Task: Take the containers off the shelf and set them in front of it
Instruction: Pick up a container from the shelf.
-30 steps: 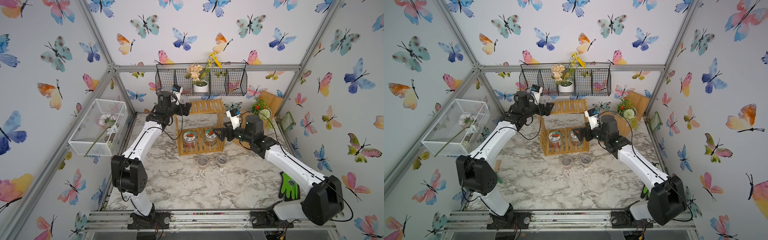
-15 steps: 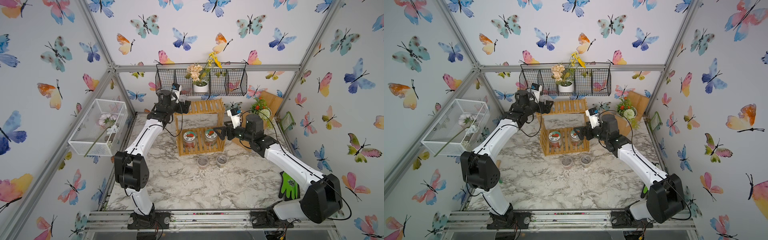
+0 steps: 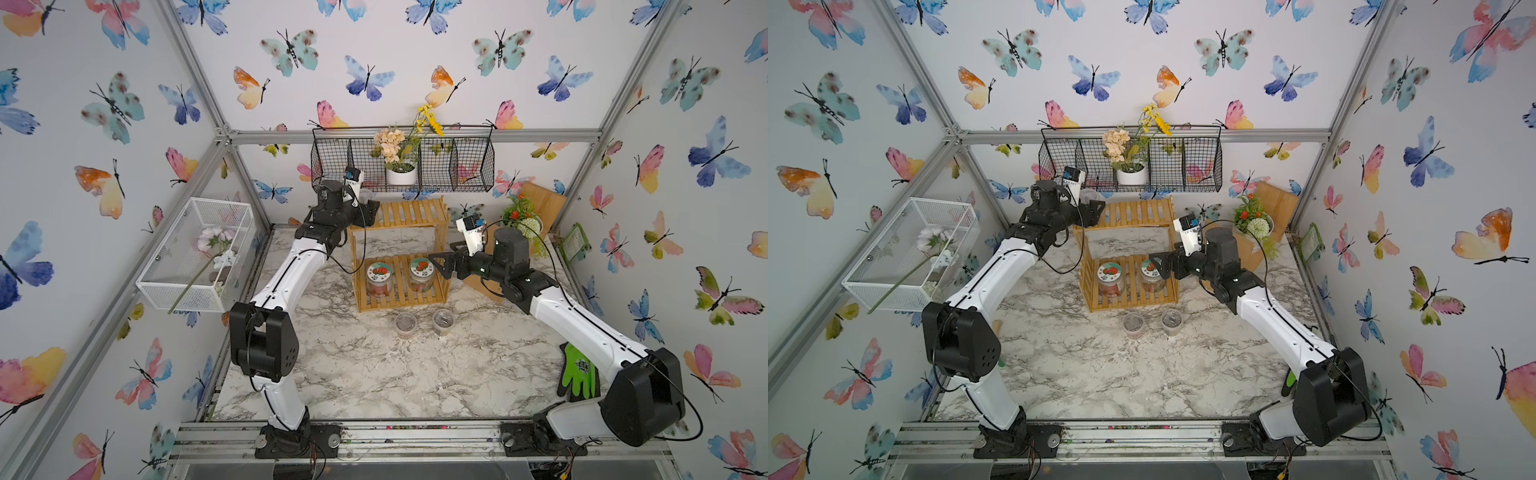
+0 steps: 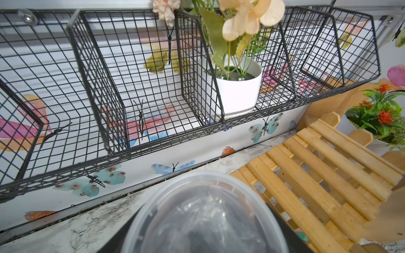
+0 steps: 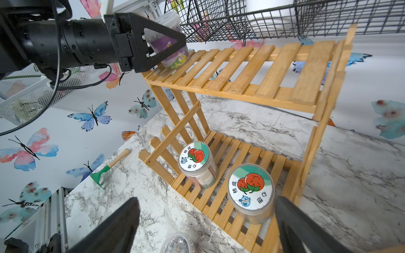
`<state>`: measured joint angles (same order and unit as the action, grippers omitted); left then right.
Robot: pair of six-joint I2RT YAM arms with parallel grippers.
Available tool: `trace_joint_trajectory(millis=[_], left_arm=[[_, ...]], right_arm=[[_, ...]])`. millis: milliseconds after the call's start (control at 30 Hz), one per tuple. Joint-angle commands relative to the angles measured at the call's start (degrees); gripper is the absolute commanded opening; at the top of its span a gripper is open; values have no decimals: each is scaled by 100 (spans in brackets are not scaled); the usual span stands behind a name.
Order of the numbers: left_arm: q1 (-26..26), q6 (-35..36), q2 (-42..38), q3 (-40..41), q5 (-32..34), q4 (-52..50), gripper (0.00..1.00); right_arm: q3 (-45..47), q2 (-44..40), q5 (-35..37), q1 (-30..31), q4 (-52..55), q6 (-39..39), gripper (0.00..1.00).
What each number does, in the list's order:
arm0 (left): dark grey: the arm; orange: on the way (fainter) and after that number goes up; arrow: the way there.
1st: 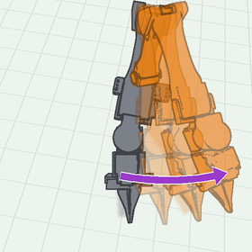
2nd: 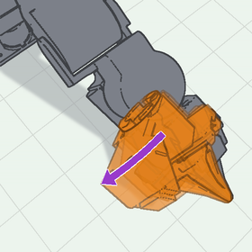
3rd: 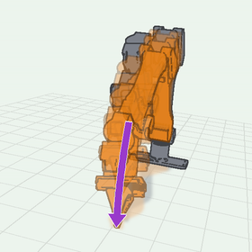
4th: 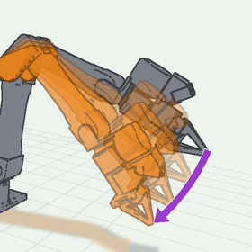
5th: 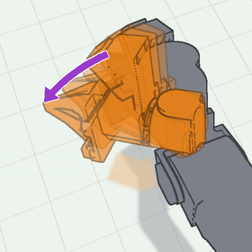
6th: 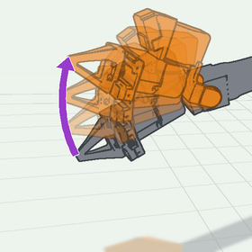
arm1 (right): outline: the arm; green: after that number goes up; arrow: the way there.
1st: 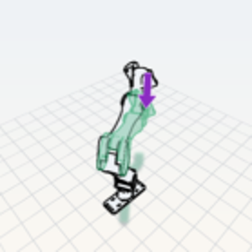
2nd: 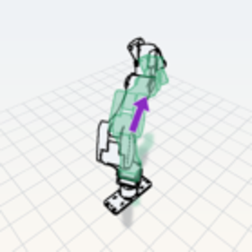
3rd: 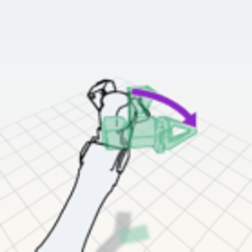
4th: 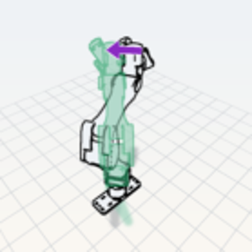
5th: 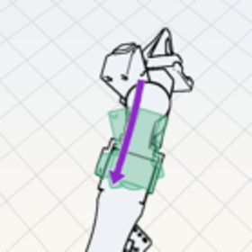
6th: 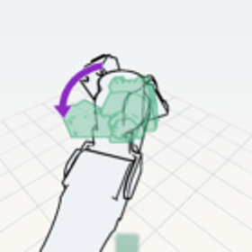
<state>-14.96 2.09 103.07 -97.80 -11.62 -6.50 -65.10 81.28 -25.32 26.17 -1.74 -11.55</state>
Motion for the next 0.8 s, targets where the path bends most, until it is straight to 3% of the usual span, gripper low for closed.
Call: trace_joint_trajectory(millis=[0, 767], left_arm=[[24, 29, -240, 53, -121, 150, 70], [-69, 184, -1068, 567, -492, 120, 68]], right_arm=[[-116, 46, -157, -34, -99, -40, 98], [6, -136, -191, -60, -110, -112, 98]])
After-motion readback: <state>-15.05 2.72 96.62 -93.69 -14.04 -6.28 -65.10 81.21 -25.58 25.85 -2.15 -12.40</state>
